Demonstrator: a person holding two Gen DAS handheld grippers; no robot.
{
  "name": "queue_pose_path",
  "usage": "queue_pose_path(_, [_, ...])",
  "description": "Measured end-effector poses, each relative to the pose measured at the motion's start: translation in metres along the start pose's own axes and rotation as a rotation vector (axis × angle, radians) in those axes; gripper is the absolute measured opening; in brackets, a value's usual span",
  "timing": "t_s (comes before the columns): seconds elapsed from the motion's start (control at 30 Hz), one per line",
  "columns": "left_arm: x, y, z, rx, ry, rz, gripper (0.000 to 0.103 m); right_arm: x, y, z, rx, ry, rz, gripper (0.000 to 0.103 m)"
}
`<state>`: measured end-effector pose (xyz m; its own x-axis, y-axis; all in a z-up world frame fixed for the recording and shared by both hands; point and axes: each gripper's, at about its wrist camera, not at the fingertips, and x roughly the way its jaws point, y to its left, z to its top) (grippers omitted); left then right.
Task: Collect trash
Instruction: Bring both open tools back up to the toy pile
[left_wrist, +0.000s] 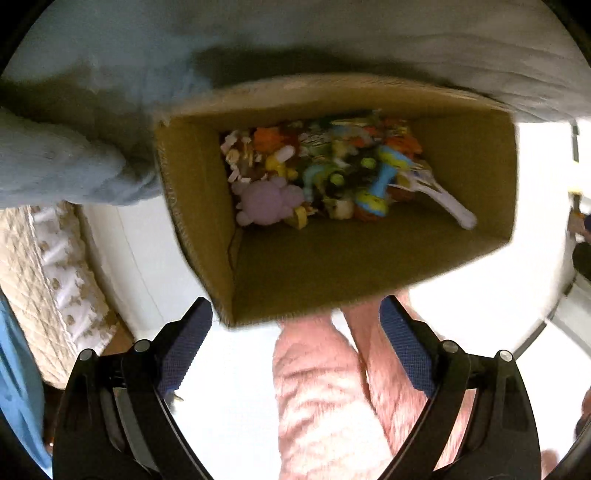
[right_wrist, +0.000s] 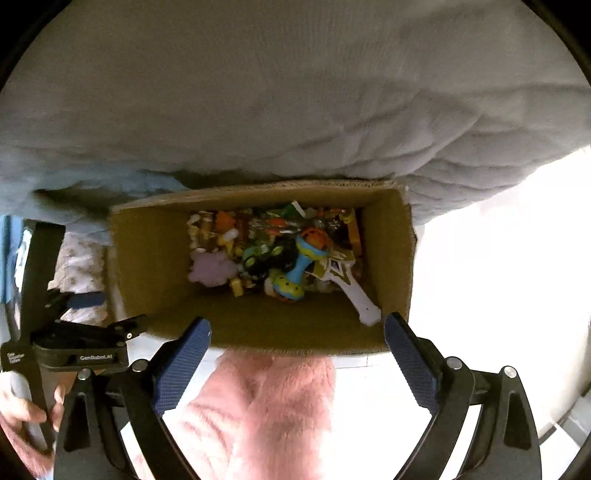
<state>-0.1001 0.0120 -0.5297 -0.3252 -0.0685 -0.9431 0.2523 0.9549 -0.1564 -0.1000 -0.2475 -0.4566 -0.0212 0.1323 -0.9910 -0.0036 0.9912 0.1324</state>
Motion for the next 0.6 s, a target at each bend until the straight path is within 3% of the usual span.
queue_pose_path(0.13, [-0.073,-0.021,-0.044,0.14,-0.019,-0.034,0.09,-0.093,0.011,-0.012,-0.11,-0.075,0.112,0.093])
queue_pose_path(0.3, [-0.161,-0.037,-0.086,0.225,-0.099,-0.093,0.09,-0.228,0.022,0.007,-0.196,-0.276,0.366,0.098])
queue_pose_path(0.33, [-0.177,-0.039,-0.089,0.228,-0.132,-0.096,0.09,-0.246,0.021,0.02,-0.208,-0.336,0.362,0.098])
queue_pose_path(0.47, [-0.231,-0.04,-0.087,0.167,-0.277,-0.094,0.09,-0.284,0.002,0.108,-0.185,-0.566,0.156,0.098])
queue_pose_path(0.57, [-0.26,-0.036,-0.082,0.096,-0.361,-0.104,0.09,-0.281,-0.013,0.18,-0.127,-0.592,0.03,0.096])
queue_pose_path(0.6, [-0.265,-0.035,-0.08,0.074,-0.377,-0.103,0.09,-0.279,-0.019,0.21,-0.111,-0.602,-0.014,0.09])
